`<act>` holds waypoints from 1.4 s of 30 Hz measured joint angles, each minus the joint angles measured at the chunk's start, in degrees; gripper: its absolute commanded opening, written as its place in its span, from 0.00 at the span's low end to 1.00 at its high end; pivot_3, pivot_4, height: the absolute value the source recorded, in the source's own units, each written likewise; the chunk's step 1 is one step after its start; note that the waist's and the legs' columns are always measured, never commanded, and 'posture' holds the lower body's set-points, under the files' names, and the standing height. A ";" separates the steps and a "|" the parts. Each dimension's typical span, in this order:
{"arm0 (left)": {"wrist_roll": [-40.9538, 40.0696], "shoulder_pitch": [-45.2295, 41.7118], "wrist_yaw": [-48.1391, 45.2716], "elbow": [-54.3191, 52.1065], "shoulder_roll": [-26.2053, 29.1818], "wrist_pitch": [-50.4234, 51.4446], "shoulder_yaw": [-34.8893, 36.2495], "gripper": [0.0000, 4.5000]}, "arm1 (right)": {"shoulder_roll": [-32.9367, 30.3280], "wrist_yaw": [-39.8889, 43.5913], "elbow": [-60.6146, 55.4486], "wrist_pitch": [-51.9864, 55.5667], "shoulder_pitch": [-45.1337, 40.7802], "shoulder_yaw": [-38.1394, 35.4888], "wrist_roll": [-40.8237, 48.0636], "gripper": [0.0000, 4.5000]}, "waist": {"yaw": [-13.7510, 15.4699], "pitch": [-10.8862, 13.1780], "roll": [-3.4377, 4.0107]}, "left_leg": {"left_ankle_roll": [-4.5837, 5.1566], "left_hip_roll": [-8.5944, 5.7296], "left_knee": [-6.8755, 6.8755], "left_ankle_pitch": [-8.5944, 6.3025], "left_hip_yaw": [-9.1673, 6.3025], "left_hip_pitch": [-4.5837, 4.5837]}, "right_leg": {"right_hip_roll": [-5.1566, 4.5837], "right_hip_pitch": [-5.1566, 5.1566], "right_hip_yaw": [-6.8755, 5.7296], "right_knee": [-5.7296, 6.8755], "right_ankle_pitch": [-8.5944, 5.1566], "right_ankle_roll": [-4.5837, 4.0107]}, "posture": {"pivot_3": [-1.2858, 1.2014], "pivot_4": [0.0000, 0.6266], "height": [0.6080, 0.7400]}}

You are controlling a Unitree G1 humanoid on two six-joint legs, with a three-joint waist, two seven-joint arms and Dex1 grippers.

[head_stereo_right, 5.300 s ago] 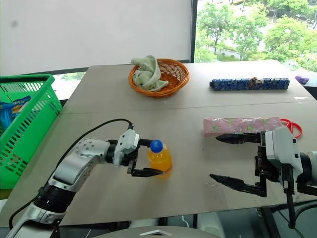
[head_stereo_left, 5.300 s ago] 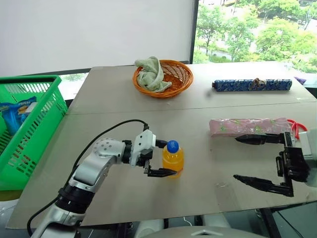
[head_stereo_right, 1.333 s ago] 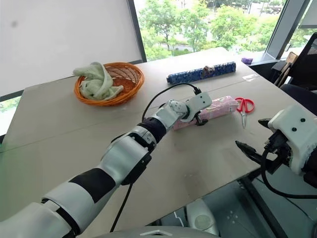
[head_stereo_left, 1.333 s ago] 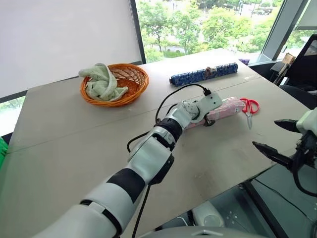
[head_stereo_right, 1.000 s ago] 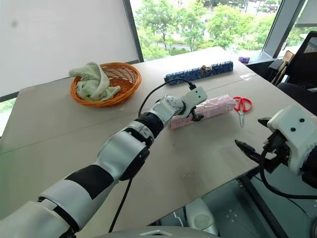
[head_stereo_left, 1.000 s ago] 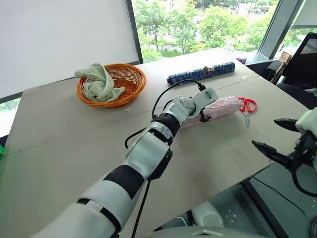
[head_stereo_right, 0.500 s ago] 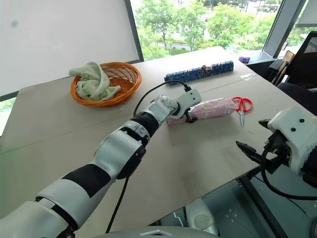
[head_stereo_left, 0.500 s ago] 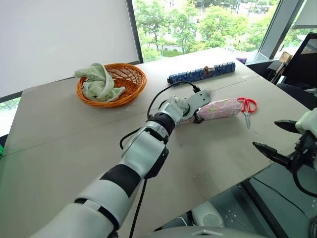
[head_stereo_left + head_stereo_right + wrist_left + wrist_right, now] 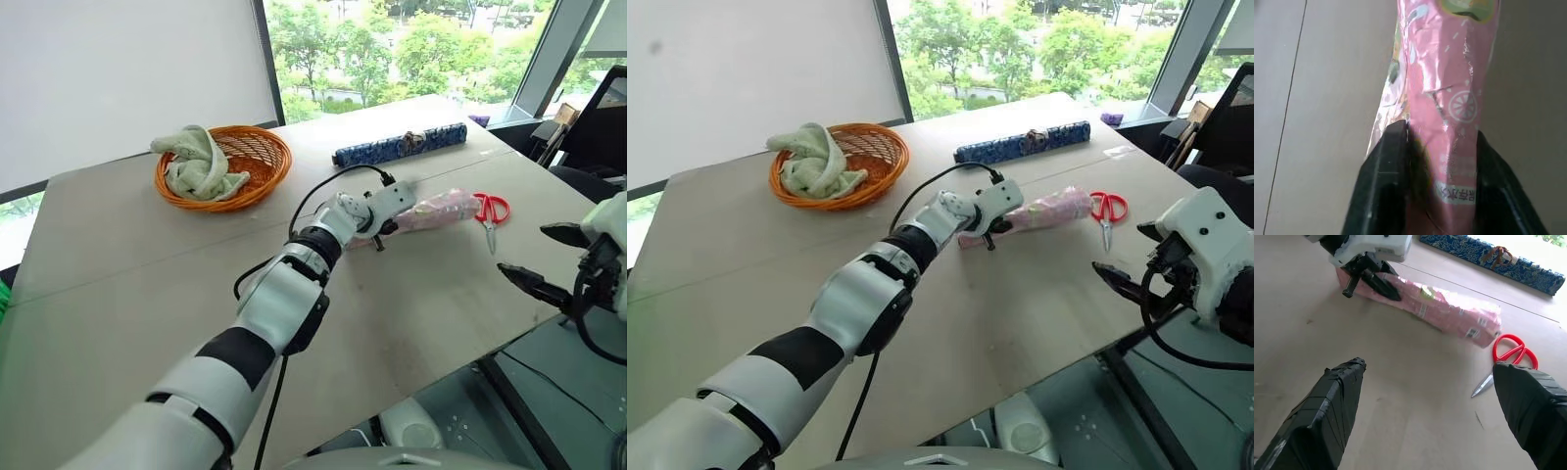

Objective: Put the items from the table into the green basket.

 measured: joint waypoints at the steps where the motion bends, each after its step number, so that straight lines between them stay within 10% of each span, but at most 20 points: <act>1: -0.90 0.04 -2.43 -0.27 1.11 -0.10 0.66 0.01 | 0.00 0.00 0.17 -0.55 -0.10 0.66 -0.20 1.00 | -0.10 0.00 0.00 | -0.15 0.00 0.00 -0.09 0.01 0.03 | 0.00 0.01 0.01 0.00 0.00 0.00 | 0.37 0.00 1.00; 9: -6.51 3.48 -13.45 -8.28 10.18 4.28 5.09 0.01 | 0.35 -0.44 10.54 -7.48 -10.02 9.48 -5.64 1.00 | 0.09 0.06 0.02 | 0.07 0.02 -0.01 0.04 0.08 -0.02 | 0.04 -0.11 0.16 0.01 0.05 0.07 | 0.42 0.00 1.00; 18: -16.49 13.17 -6.62 -32.17 25.01 21.72 19.17 0.01 | 11.89 6.08 27.25 -14.04 -41.58 32.41 -9.35 1.00 | 3.44 0.23 0.10 | 0.08 0.07 -0.01 0.05 0.03 0.11 | 0.25 -0.28 0.39 0.50 0.07 0.09 | 0.50 0.00 1.00; 28: -17.19 26.48 8.72 -55.07 42.04 28.33 31.59 0.01 | 32.93 20.14 46.45 -28.56 -63.37 50.92 -21.34 1.00 | 16.62 0.21 -0.06 | 0.01 -0.07 0.04 0.06 0.09 -0.25 | 0.10 -0.91 0.51 0.91 0.30 -0.30 | 0.59 0.00 1.00; 42: -14.42 26.10 20.31 -37.33 55.46 11.54 35.78 0.01 | 39.24 22.99 47.85 -28.57 -66.80 51.97 -25.32 1.00 | 28.28 -0.40 -1.03 | -0.42 -0.30 -0.05 -0.03 -0.15 -0.29 | -0.19 -0.83 -0.03 0.69 0.36 -0.44 | 0.59 0.00 1.00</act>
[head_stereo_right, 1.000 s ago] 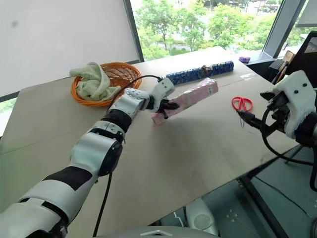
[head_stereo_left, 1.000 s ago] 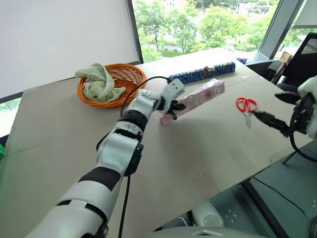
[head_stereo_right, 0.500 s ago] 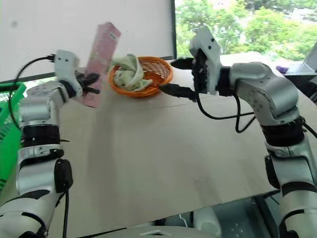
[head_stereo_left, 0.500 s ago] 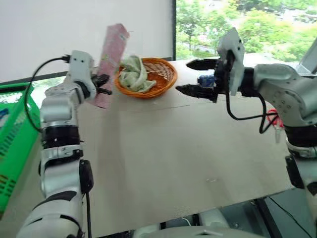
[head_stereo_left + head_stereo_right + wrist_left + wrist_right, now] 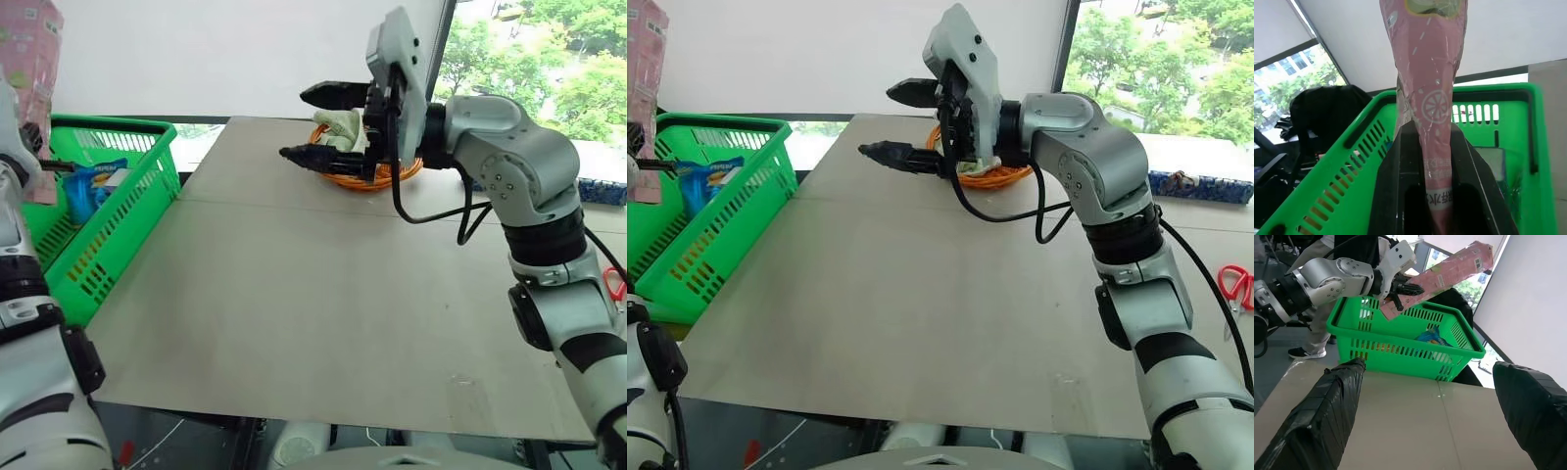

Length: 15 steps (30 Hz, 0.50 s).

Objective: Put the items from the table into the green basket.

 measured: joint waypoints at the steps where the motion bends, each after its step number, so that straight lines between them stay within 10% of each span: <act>1: 0.05 -0.07 0.08 1.68 0.12 -1.75 -0.33 0.01 | -0.14 0.21 -0.54 0.63 0.02 0.00 0.04 1.00 | 0.03 -0.02 -0.01 | -0.01 0.01 0.00 0.00 0.00 0.00 | 0.01 0.00 -0.01 0.00 0.00 -0.01 | 0.59 0.00 1.00; 15: 1.44 -1.70 0.03 17.47 -0.20 -11.19 -7.72 0.01 | -0.25 -4.42 -4.45 8.32 0.41 -5.25 3.00 1.00 | -2.43 -0.15 -0.18 | 0.03 0.18 0.00 0.04 0.26 0.00 | 0.31 0.00 0.06 0.04 0.10 -0.14 | 0.57 0.00 1.00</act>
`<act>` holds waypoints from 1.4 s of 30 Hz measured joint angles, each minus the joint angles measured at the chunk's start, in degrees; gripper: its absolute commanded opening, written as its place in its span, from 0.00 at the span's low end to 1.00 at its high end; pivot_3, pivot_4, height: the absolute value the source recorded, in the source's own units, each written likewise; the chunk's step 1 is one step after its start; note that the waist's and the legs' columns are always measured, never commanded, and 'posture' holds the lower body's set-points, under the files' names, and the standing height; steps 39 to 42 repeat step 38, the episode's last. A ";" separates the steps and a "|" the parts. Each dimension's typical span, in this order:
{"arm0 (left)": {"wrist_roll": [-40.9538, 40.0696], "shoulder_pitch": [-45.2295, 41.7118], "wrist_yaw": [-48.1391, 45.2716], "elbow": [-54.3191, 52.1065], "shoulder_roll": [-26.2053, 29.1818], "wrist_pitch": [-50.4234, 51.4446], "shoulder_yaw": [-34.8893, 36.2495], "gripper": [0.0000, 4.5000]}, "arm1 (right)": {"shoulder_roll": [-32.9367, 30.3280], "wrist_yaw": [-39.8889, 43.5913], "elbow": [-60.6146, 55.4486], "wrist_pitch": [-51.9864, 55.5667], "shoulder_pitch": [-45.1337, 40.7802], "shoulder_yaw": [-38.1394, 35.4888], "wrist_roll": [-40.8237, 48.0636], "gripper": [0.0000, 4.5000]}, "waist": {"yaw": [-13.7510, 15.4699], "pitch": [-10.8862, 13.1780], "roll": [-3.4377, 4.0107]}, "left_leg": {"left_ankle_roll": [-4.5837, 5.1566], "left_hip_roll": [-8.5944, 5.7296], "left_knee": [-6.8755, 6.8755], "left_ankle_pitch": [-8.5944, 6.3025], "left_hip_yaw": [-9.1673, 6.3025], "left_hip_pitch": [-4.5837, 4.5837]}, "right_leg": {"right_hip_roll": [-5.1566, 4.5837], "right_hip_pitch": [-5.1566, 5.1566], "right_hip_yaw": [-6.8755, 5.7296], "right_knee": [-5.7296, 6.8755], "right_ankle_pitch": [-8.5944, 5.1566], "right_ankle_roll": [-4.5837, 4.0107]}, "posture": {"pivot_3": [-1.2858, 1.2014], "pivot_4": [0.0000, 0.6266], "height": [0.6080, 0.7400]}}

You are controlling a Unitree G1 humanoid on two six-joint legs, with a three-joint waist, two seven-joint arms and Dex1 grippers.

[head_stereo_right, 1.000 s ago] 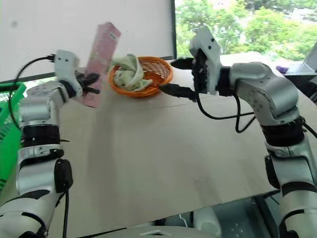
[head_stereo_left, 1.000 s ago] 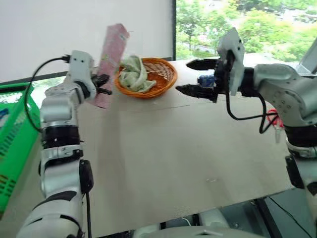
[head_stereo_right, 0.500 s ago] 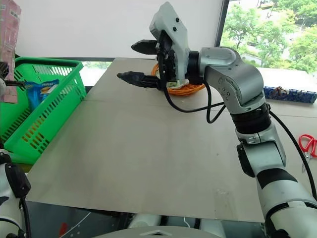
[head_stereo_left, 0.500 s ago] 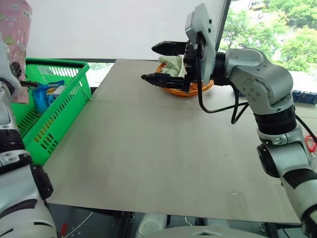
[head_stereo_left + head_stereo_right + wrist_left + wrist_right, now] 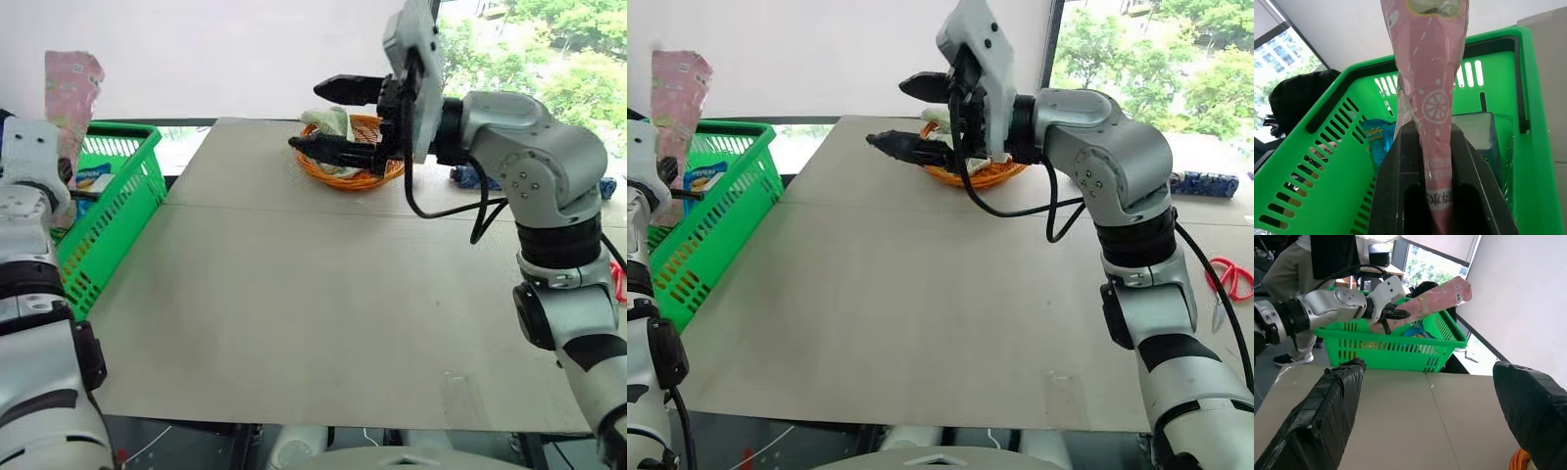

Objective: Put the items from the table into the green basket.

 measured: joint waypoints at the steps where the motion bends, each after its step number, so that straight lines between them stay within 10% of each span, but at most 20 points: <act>1: -0.06 -0.06 -0.01 0.64 -0.27 -0.15 -0.19 0.01 | -0.13 -0.21 -0.39 0.41 0.03 -0.35 0.22 1.00 | -0.33 0.00 0.00 | 0.02 0.02 0.00 0.01 0.00 0.01 | 0.00 0.00 0.00 0.01 0.00 0.00 | 0.57 0.00 1.00; 10: -3.12 -0.10 3.43 -2.11 -2.64 -1.93 1.21 0.87 | -2.91 -1.54 -4.55 2.55 3.49 -2.22 2.21 1.00 | -1.69 -0.04 -0.07 | 0.22 0.09 0.01 0.13 -0.07 0.02 | -0.14 0.00 0.10 0.04 0.01 0.00 | 0.57 0.00 1.00; 15: -5.28 0.54 7.71 -16.51 -7.74 -8.10 3.19 0.87 | -7.62 -2.89 -6.17 3.58 7.99 -5.22 2.28 1.00 | -0.62 -0.20 -0.15 | 0.00 0.05 0.00 -0.01 -0.08 0.03 | -0.51 0.06 0.08 -0.05 0.02 0.01 | 0.58 0.00 1.00; 26: -25.03 20.84 2.22 -62.73 -34.19 20.25 -7.08 0.87 | -20.04 -5.61 -11.24 -2.78 36.07 -15.96 -3.54 1.00 | -1.80 -0.50 0.22 | 0.37 0.23 0.06 0.06 0.16 0.17 | -0.24 0.21 0.59 -0.13 0.00 -0.02 | 0.52 0.00 1.00; 31: -27.04 35.28 -0.56 -70.65 -35.57 26.53 -12.85 0.87 | -21.71 -5.37 -13.57 -7.94 53.63 -24.60 -5.46 1.00 | -4.45 -0.55 0.79 | 0.38 0.34 0.15 0.07 0.43 0.45 | 0.30 0.43 0.68 -0.15 -0.15 -0.24 | 0.51 0.00 1.00; 42: -29.21 43.71 -5.40 -78.63 -30.21 28.75 -11.62 0.87 | -21.70 -6.28 -18.24 -10.42 62.10 -30.14 -5.47 1.00 | -7.87 -0.40 1.33 | 0.08 1.03 0.25 -0.11 0.96 1.84 | 0.64 1.70 0.76 -0.64 -0.28 -0.08 | 0.50 0.00 1.00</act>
